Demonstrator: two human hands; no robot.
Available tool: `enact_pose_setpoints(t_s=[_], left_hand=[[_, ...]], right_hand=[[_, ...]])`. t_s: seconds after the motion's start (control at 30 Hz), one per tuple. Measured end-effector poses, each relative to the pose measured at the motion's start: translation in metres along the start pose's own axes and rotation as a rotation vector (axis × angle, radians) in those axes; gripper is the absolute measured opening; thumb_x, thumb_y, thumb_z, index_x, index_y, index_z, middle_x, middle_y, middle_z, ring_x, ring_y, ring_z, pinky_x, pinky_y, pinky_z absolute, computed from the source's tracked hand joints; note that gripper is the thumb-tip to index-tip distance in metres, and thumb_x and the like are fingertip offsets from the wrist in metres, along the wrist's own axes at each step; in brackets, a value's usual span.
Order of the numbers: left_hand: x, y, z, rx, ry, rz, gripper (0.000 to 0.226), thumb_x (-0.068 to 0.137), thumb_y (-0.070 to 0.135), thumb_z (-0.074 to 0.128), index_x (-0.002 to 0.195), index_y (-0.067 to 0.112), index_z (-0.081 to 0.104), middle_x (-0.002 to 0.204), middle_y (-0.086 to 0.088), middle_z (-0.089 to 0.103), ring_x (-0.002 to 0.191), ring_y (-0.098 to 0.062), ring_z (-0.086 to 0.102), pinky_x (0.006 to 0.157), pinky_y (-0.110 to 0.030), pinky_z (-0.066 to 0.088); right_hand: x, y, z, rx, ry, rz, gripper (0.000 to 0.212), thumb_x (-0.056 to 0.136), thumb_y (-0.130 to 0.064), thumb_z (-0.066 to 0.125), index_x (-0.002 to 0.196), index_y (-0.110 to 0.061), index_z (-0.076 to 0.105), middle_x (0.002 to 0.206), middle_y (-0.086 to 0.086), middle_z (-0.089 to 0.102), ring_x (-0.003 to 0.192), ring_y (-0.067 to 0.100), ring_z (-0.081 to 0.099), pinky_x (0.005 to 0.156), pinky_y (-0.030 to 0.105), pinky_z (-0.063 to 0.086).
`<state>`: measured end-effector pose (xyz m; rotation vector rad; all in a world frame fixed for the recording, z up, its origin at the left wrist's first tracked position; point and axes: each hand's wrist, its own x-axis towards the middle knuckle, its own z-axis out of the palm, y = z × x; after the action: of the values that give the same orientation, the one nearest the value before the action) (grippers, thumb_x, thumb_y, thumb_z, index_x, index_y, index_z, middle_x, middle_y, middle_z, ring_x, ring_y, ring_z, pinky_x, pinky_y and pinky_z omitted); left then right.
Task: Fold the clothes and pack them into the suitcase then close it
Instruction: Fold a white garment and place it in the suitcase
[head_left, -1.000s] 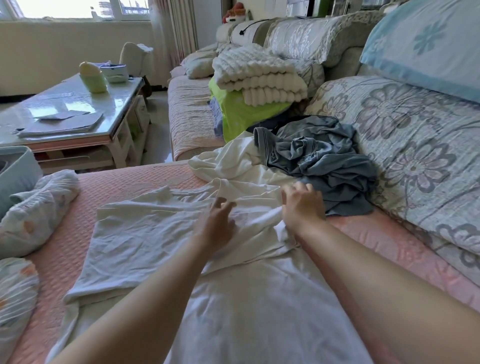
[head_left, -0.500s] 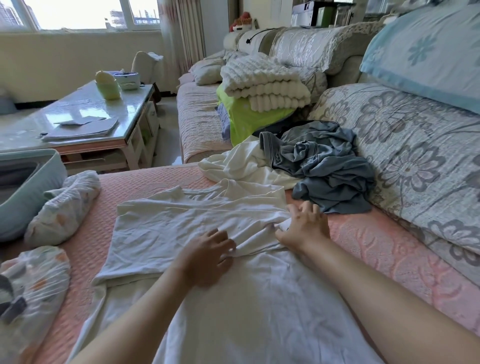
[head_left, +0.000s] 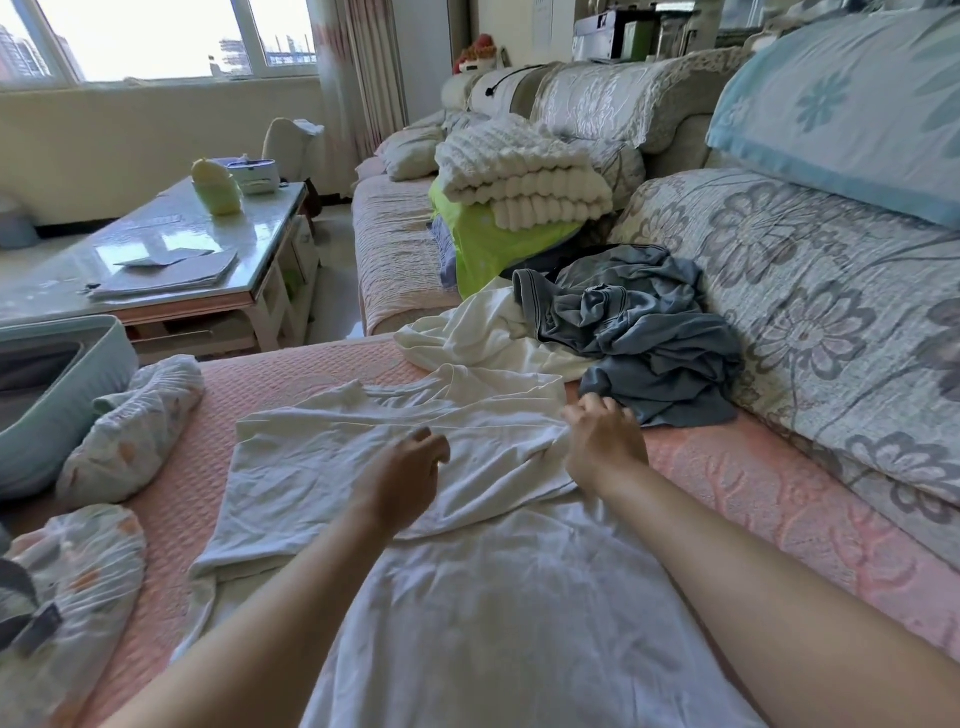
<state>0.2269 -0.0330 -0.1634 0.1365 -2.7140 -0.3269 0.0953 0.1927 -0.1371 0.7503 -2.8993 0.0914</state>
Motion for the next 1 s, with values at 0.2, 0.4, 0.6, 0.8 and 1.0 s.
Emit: enact_pose_setpoints(t_s=[0.2, 0.4, 0.6, 0.8, 1.0], left_hand=[[0.057, -0.019, 0.035, 0.168, -0.256, -0.111, 0.036, 0.102, 0.021, 0.042, 0.137, 0.016, 0.048, 0.141, -0.010, 0.048, 0.127, -0.033, 0.046, 0.107, -0.043, 0.036], [0.065, -0.042, 0.035, 0.247, -0.118, -0.013, 0.024, 0.102, 0.028, 0.046, 0.099, 0.012, 0.064, 0.107, -0.011, 0.065, 0.106, -0.034, 0.058, 0.097, -0.041, 0.039], [0.067, -0.058, 0.025, 0.484, -0.042, -0.251, 0.025, 0.096, 0.029, 0.052, 0.117, 0.019, 0.060, 0.124, -0.011, 0.060, 0.119, -0.032, 0.050, 0.103, -0.043, 0.031], [0.027, -0.026, 0.015, 0.175, 0.075, 0.188, 0.026, 0.086, 0.046, 0.058, 0.101, 0.025, 0.061, 0.104, 0.001, 0.058, 0.099, -0.024, 0.057, 0.080, -0.037, 0.045], [-0.027, -0.028, -0.001, 0.149, -0.086, 0.278, 0.043, 0.073, 0.045, 0.066, 0.110, 0.025, 0.065, 0.103, 0.002, 0.059, 0.096, -0.022, 0.058, 0.079, -0.034, 0.048]], right_hand=[[0.025, -0.008, 0.003, 0.270, -0.200, -0.103, 0.045, 0.093, -0.009, 0.041, 0.127, -0.028, 0.063, 0.134, 0.001, 0.061, 0.121, 0.028, 0.055, 0.104, 0.038, 0.041], [0.047, -0.006, 0.004, -0.128, -0.351, -0.103, 0.042, 0.087, -0.044, 0.046, 0.124, -0.026, 0.054, 0.124, 0.004, 0.064, 0.119, 0.024, 0.056, 0.108, 0.047, 0.025], [0.062, -0.015, 0.008, -0.042, -0.132, 0.010, 0.046, 0.085, -0.044, 0.047, 0.125, -0.022, 0.055, 0.131, 0.009, 0.055, 0.130, 0.031, 0.042, 0.112, 0.052, 0.022], [0.034, -0.018, 0.020, 0.074, 0.091, -0.267, 0.037, 0.086, -0.022, 0.058, 0.122, -0.027, 0.059, 0.129, 0.002, 0.052, 0.122, 0.024, 0.046, 0.104, 0.037, 0.031], [-0.015, -0.031, 0.011, 0.253, -0.332, -0.337, 0.069, 0.089, -0.018, 0.051, 0.153, -0.034, 0.035, 0.166, -0.003, 0.015, 0.153, 0.015, 0.010, 0.122, 0.032, 0.005]])
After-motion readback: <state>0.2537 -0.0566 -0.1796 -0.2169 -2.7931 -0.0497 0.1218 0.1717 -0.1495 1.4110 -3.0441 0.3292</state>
